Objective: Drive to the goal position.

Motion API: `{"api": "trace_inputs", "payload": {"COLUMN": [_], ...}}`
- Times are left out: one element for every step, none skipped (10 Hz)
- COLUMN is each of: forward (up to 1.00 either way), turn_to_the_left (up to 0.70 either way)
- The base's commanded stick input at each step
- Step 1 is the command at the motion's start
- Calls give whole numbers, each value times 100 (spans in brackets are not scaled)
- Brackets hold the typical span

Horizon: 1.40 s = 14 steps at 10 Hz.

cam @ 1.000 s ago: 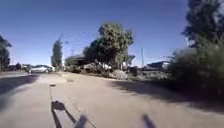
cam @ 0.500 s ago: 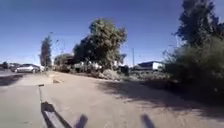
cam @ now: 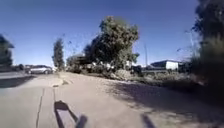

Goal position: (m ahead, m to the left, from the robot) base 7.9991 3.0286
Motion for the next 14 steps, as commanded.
{"api": "trace_inputs", "payload": {"forward": [100, 100, 100, 100, 100, 100, 100, 100, 100, 100, 100, 100, 100, 100], "turn_to_the_left": [27, 27, 27, 27, 23, 12, 1, 0, 0, 0, 0, 0, 0, 0]}}
